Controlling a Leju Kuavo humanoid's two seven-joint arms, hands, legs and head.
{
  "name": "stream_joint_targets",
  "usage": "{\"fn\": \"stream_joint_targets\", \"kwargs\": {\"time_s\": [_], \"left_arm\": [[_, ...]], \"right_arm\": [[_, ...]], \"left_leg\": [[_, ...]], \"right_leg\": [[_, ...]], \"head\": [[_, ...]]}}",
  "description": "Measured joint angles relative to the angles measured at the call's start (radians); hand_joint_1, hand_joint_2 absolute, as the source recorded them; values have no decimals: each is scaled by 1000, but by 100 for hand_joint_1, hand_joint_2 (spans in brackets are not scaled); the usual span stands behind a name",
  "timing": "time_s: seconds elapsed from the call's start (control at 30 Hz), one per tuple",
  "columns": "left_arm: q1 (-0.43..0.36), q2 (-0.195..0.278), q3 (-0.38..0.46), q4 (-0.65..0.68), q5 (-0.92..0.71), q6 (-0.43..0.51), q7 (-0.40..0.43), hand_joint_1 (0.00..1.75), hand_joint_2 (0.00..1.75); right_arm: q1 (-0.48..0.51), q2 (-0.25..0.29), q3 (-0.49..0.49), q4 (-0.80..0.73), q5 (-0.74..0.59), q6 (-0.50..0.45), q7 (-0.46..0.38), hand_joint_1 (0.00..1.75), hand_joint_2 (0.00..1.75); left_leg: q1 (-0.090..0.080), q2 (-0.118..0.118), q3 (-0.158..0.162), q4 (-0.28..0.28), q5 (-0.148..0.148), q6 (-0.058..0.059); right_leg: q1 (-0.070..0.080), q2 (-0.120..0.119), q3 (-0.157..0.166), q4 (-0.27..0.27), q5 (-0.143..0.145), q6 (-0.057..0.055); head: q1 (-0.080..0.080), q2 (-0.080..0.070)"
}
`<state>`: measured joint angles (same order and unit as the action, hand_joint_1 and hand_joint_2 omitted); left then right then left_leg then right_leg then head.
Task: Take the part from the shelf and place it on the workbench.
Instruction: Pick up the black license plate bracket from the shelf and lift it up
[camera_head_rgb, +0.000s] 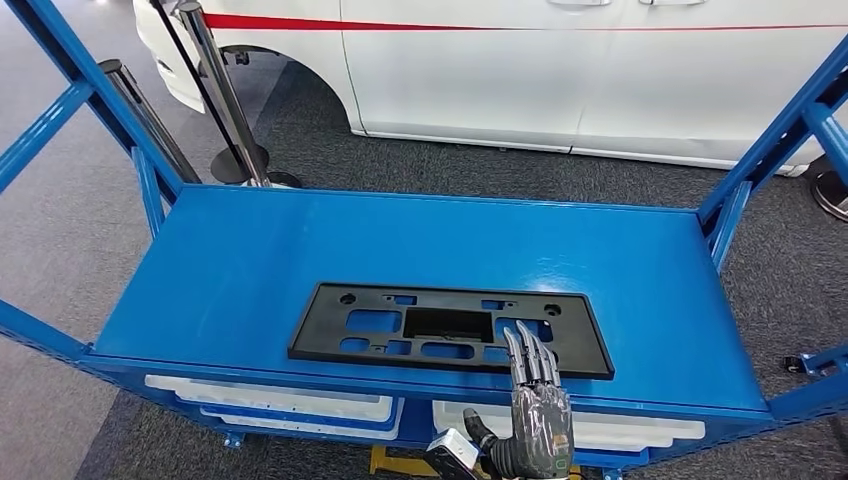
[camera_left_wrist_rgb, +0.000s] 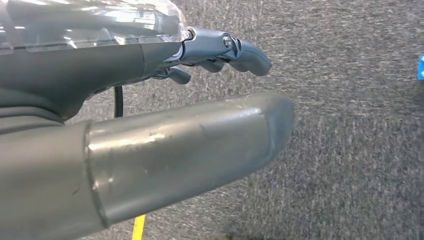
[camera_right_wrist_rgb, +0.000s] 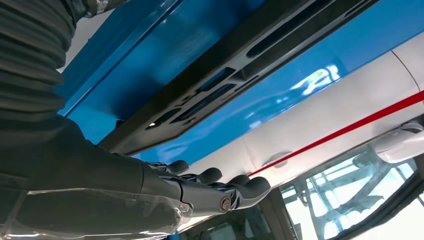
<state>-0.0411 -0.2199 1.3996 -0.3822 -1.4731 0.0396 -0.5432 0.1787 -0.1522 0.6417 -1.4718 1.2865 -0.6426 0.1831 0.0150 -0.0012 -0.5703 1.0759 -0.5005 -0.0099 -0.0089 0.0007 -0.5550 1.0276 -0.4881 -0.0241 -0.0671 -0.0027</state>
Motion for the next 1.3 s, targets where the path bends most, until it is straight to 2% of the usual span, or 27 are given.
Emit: {"fn": "stream_joint_targets", "kwargs": {"time_s": [0.03,0.07,0.13,0.2,0.23,0.3,0.33,0.37,0.4,0.43,0.47,0.53,0.57,0.67,0.7,0.77,0.83,0.87,0.9,0.93,1.0,1.03,1.07,1.13,1.2,1.23,1.3], "left_arm": [[-1,0,0,0,-1,2,0,0,0],[-2,0,0,0,-3,4,1,0,0],[-2,0,0,0,-6,8,1,0,0],[-2,0,0,0,-7,11,2,0,0],[-3,0,0,1,-8,12,2,0,0],[-4,1,0,1,-12,14,2,0,0],[-4,2,0,1,-14,14,2,0,0],[-4,2,0,2,-16,15,2,0,0],[-4,2,0,3,-18,16,2,0,0],[-4,2,0,4,-19,16,3,0,0],[-5,2,0,5,-20,16,3,0,0],[-5,3,-1,8,-22,19,4,0,0],[-6,4,-1,10,-24,22,4,0,0],[-8,12,-4,19,-32,31,5,0,0],[-9,14,-5,23,-34,32,5,0,0],[-12,19,-6,31,-38,33,6,0,0],[-12,24,-7,38,-39,34,6,0,0],[-11,27,-7,41,-39,34,7,0,0],[-11,29,-8,43,-39,35,7,0,0],[-10,30,-8,44,-39,35,7,0,0],[-11,33,-10,46,-39,35,7,0,0],[-12,34,-11,47,-39,35,7,0,0],[-13,35,-12,48,-39,35,7,0,0],[-13,37,-13,50,-39,36,7,0,0],[-12,37,-13,52,-39,36,7,0,0],[-12,37,-13,53,-39,36,7,0,0],[-13,37,-16,54,-39,36,7,0,0]], "right_arm": [[-5,0,2,6,-1,-2,2,0,175],[-11,0,4,13,-1,-4,3,0,175],[-24,0,6,31,-5,-5,4,0,175],[-38,0,7,52,-8,-5,5,0,175],[-46,0,7,65,-8,-6,5,0,175],[-58,1,7,92,-5,-6,3,0,175],[-63,2,7,107,-2,-6,2,0,175],[-67,3,7,120,1,-6,0,0,175],[-71,5,6,133,4,-6,-1,0,175],[-76,7,6,144,6,-6,-2,0,175],[-82,9,6,152,8,-6,-3,0,175],[-93,14,5,166,16,-6,-7,0,175],[-98,18,3,172,25,-6,-11,0,175],[-117,41,-16,190,63,5,-35,0,175],[-126,51,-25,194,74,13,-43,0,175],[-145,71,-43,203,92,29,-55,0,175],[-156,87,-61,212,103,39,-63,0,175],[-159,93,-68,216,105,42,-65,0,175],[-161,98,-74,220,107,44,-66,0,175],[-163,102,-79,223,108,46,-66,0,175],[-166,110,-87,228,110,47,-68,0,175],[-168,113,-90,229,111,47,-68,0,175],[-169,116,-92,230,111,47,-68,0,175],[-171,118,-94,231,111,47,-69,0,175],[-172,119,-96,232,111,47,-70,0,175],[-173,119,-98,233,111,47,-70,0,175],[-174,120,-101,236,111,47,-70,0,175]], "left_leg": [[-2,0,20,-45,14,5],[-5,0,28,-66,16,8],[-7,-1,28,-72,18,16],[-2,0,32,-85,27,29],[1,2,34,-92,31,36],[1,3,34,-93,34,42],[0,4,33,-92,33,43],[0,4,33,-91,32,43],[-1,3,34,-89,31,42],[-1,3,35,-87,29,41],[-1,2,36,-84,26,39],[-5,0,34,-75,20,29],[-6,0,32,-73,19,24],[-4,0,28,-68,15,7],[-3,1,22,-55,5,1],[-1,1,-16,29,-47,-8],[0,1,-78,162,-107,-13],[0,1,-99,206,-117,-14],[0,1,-103,212,-107,-14],[0,1,-87,177,-78,-11],[-1,0,-23,41,-8,-2],[-3,0,5,-18,12,2],[-6,0,21,-54,21,6],[-10,-1,25,-70,19,13],[-5,0,27,-79,27,26],[-2,1,28,-84,31,32],[-1,2,28,-88,35,41]], "right_leg": [[1,1,-1,1,0,4],[2,1,-3,1,0,9],[3,2,-5,-2,4,21],[2,1,-11,16,-13,31],[2,1,-26,50,-36,35],[-2,1,-84,173,-101,39],[-4,1,-113,234,-123,41],[-5,0,-131,268,-127,42],[-6,0,-130,265,-111,43],[-7,0,-109,221,-77,42],[-7,0,-76,151,-40,40],[-5,0,-22,36,2,33],[-3,1,-13,11,6,29],[0,4,-16,5,8,14],[-1,3,-16,2,10,8],[-4,1,-16,-1,13,-2],[-2,-1,-17,-1,13,-6],[-1,-1,-18,-1,13,-6],[0,-1,-17,0,13,-6],[0,-1,-16,1,12,-6],[2,0,-13,2,10,-4],[3,1,-12,3,9,-1],[4,1,-13,3,9,3],[5,1,-16,2,12,14],[4,1,-19,11,3,25],[4,1,-29,35,-15,29],[2,0,-79,144,-78,37]], "head": [[0,0],[0,0],[0,0],[0,0],[1,0],[1,0],[1,0],[1,0],[1,0],[0,0],[1,0],[0,0],[0,0],[0,0],[0,0],[0,0],[0,0],[0,0],[0,0],[0,0],[0,0],[0,0],[0,0],[0,0],[0,0],[0,0],[1,0]]}}
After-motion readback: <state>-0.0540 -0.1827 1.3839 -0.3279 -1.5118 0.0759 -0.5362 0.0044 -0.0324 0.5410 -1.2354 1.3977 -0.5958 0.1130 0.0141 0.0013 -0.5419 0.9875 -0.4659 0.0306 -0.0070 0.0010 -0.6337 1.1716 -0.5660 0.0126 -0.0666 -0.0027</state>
